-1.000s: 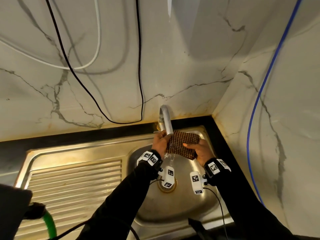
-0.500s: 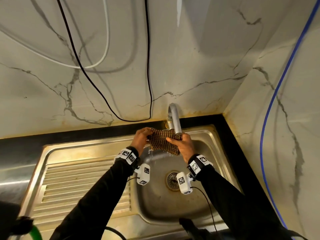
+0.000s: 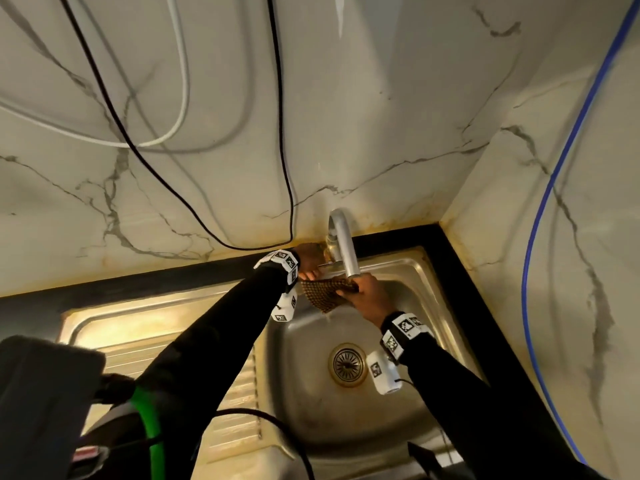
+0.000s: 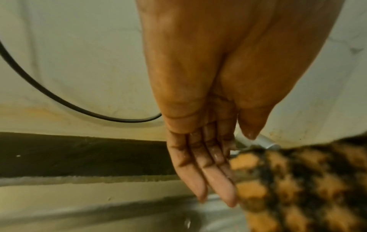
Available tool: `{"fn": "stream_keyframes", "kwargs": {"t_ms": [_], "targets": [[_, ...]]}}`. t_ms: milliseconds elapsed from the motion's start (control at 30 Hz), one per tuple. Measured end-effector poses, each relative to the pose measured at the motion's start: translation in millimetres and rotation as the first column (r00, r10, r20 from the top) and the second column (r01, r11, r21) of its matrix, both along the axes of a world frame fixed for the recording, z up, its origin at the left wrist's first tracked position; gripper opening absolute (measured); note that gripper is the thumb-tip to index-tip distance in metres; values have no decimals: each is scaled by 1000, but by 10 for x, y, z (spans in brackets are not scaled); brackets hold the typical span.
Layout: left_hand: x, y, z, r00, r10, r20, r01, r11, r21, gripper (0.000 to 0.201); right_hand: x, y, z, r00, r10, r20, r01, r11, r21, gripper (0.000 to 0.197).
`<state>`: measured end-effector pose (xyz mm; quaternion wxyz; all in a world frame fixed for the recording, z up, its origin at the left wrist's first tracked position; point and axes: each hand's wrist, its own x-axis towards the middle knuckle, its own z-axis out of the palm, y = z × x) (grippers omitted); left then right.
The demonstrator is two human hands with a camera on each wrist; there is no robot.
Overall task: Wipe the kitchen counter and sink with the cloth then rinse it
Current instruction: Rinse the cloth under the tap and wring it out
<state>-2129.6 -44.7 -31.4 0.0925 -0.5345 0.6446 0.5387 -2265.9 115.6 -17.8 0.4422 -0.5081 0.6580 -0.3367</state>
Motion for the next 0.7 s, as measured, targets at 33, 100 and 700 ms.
{"fn": "stream_keyframes", "kwargs": {"t_ms": [33, 100, 700], "targets": [[-25, -38, 14, 999, -43, 30, 43, 999, -12, 31, 30, -2, -18, 999, -24, 39, 23, 999, 27, 9], [-53, -145, 36, 983, -144, 110, 154, 985, -82, 32, 45, -13, -65, 987, -82, 137, 71, 994, 86, 12], [430, 924, -140, 889, 288, -355, -234, 954, 189, 50, -98, 411, -151, 675, -405, 617, 338, 913, 230, 26]]}}
